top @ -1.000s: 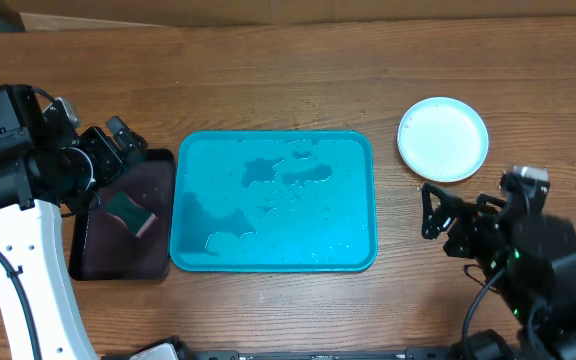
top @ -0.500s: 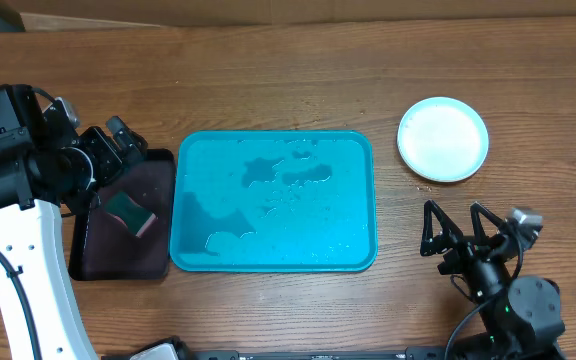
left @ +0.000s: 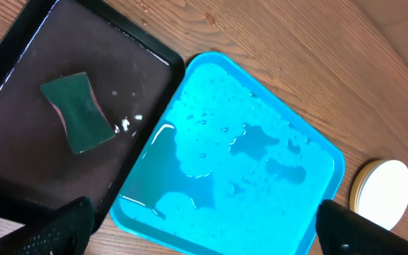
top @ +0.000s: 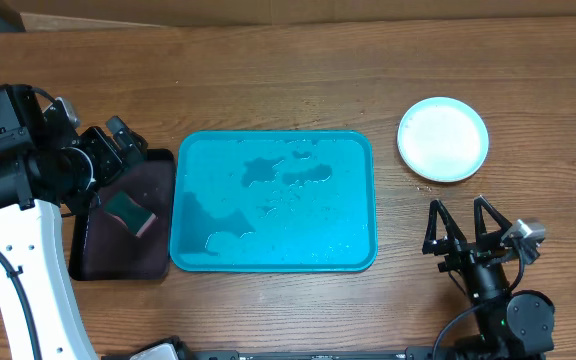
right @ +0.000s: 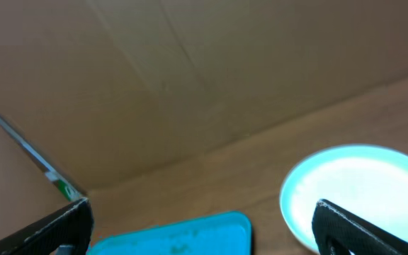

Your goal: Clean dirty plates on tray and stack at the side

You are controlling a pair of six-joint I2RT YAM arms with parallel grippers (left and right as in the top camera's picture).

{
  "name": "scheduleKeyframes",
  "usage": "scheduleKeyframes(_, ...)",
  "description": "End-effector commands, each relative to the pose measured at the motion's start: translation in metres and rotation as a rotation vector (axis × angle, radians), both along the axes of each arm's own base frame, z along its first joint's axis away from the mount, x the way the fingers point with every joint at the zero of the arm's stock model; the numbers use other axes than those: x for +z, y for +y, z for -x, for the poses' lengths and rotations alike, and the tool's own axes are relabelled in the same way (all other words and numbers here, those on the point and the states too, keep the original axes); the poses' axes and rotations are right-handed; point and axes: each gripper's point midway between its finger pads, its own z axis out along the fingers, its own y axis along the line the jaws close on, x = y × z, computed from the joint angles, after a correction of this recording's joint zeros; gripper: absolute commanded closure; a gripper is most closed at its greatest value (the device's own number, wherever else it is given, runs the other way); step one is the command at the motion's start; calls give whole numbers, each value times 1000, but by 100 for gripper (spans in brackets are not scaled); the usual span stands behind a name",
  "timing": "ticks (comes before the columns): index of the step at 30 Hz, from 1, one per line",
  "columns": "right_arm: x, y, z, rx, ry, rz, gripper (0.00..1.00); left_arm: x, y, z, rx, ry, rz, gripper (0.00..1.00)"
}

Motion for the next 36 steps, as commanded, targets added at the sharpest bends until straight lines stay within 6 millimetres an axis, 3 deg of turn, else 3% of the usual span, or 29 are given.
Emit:
scheduleKeyframes(1, -1, -1, -2, -4, -35, 2, 0, 2, -2, -3, -22, -8, -2, 0)
scheduleKeyframes(9, -21, -3, -10, -18, -57, -1, 0, 2, -2, -3, -21, -8, -2, 0)
scheduleKeyframes(15, -24, -2, -10, -21, -64, 92, 0, 2, -2, -3, -22, -8, -2, 0)
scheduleKeyframes(20, -55, -6, -12, -32, 51, 160, 0, 2, -2, -3, -22, -8, -2, 0)
scheduleKeyframes(36, -54, -12, -13, -60, 45, 199, 0, 2, -2, -3, -22, -8, -2, 0)
